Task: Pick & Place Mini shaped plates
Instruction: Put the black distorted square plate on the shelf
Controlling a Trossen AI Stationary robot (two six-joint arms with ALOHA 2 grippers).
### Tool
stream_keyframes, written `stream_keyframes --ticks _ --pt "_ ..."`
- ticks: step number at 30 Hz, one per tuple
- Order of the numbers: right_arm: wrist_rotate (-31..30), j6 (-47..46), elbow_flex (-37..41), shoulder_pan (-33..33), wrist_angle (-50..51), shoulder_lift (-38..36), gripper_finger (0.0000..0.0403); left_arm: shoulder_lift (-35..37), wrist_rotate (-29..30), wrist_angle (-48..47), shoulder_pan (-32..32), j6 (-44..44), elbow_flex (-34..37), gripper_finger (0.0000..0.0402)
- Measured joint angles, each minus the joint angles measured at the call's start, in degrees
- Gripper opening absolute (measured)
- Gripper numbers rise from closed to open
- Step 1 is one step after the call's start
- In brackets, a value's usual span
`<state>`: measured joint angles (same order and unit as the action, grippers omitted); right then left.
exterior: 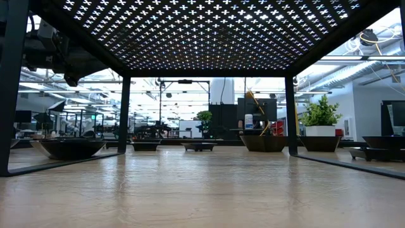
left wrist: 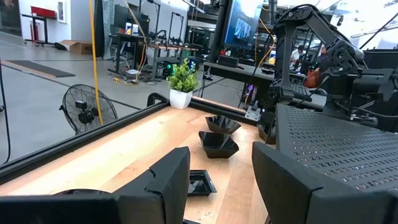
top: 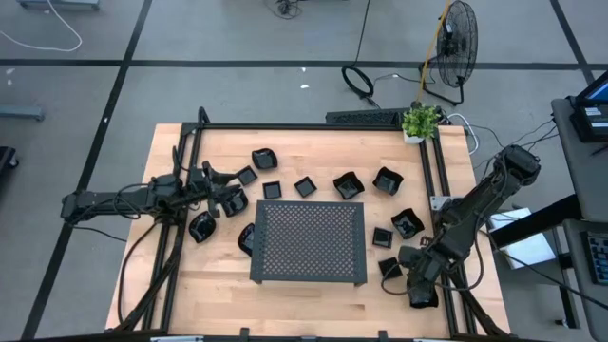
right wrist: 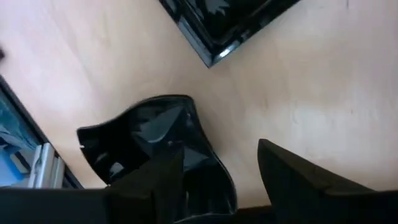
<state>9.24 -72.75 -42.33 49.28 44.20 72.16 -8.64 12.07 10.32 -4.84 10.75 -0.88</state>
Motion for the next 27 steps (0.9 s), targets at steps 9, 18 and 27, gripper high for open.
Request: stream_keyframes --ticks 9,18,27 --pt "-1.5 1.2 0.0 0.0 0.0 1.7 0.0183 0.0 0.0 0.0 0.0 0.0 0.0 0.0177" --pt "1.5 3.0 0.0 0.0 -1.8 4.3 0.0186 0.0 0.0 0.0 0.0 0.0 0.0 0.0177" --pt "7.9 1.4 0.0 -0.2 -1.2 4.1 0.0176 0.0 0.0 0.0 0.0 0.0 0.0 0.0177"
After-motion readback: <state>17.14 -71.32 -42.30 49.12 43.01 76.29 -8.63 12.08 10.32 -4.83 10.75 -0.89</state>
